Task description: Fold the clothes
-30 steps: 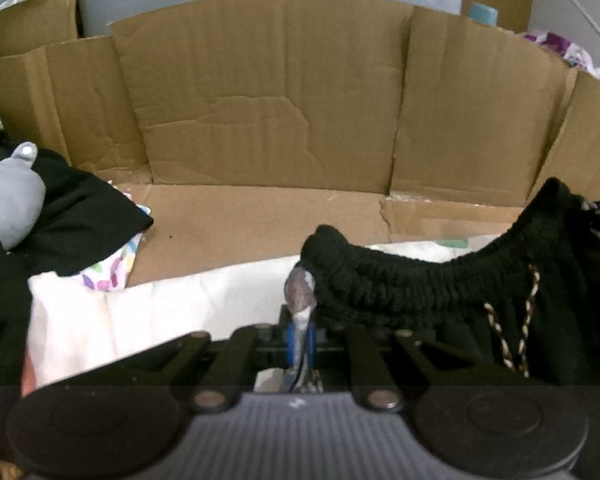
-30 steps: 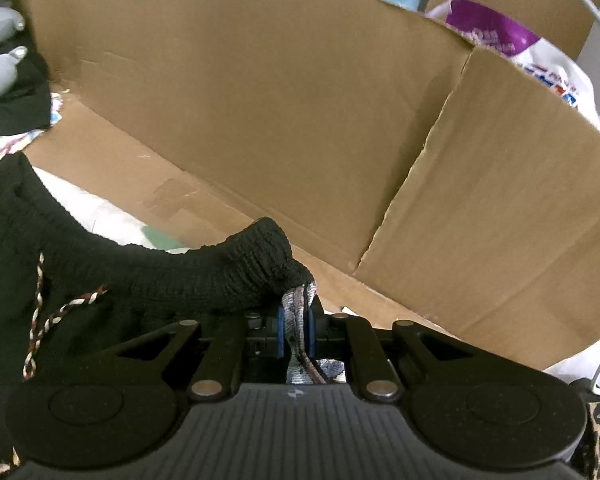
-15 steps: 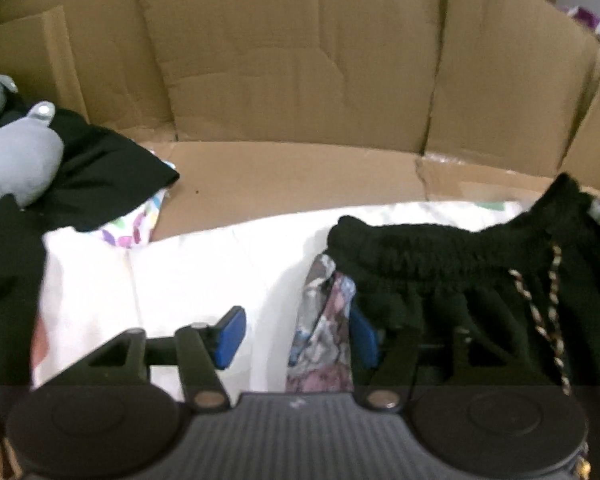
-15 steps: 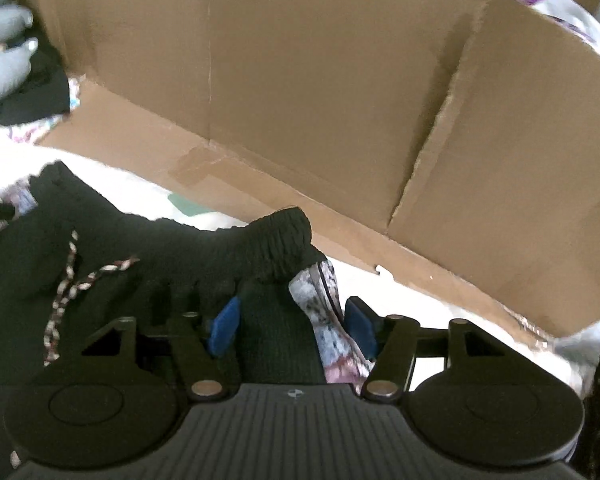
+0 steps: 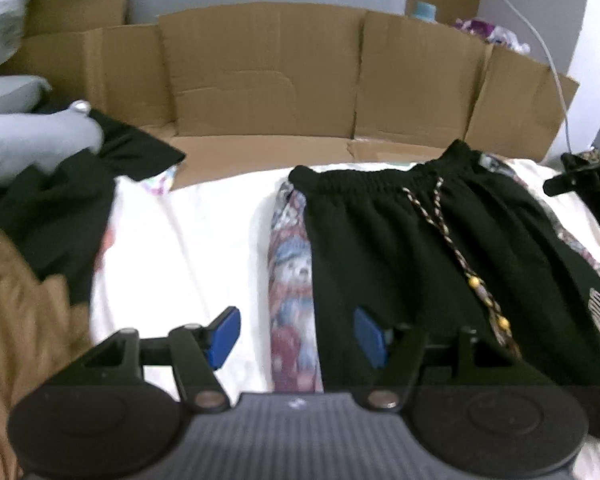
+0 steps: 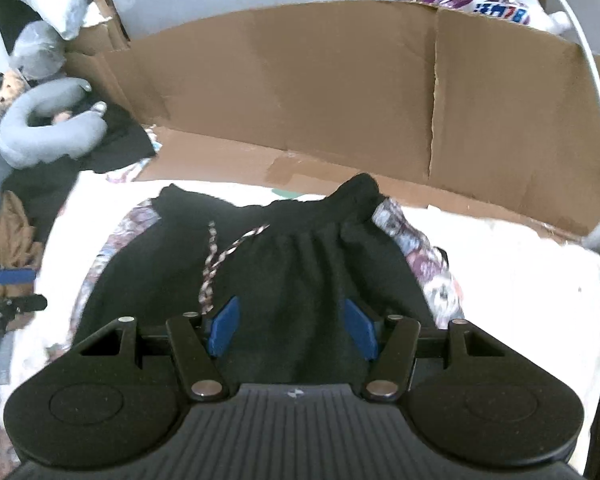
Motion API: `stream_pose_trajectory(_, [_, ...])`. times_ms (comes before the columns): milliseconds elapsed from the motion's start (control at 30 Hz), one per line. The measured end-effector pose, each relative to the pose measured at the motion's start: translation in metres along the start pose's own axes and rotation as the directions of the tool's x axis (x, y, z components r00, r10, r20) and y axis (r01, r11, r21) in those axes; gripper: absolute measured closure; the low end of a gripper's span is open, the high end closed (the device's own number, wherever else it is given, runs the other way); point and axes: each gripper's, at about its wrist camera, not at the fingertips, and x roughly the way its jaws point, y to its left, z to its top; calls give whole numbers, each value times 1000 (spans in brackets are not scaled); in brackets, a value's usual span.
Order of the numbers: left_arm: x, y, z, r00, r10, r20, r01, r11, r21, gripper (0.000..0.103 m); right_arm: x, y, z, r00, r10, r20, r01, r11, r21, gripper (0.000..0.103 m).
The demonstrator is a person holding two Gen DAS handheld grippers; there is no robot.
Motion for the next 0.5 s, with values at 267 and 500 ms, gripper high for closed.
stream_pose_trajectory(267, [-61,0,-50,1000,5,16,-5,1000,-22,38,-48,10,-47,1000,-23,-20,24,997,78,41])
stream_pose_trajectory(500, [-99,1,-101,999,46,-8,-47,993,-104,39,-81,32,-98,998,-43,-51,49,989,138,42])
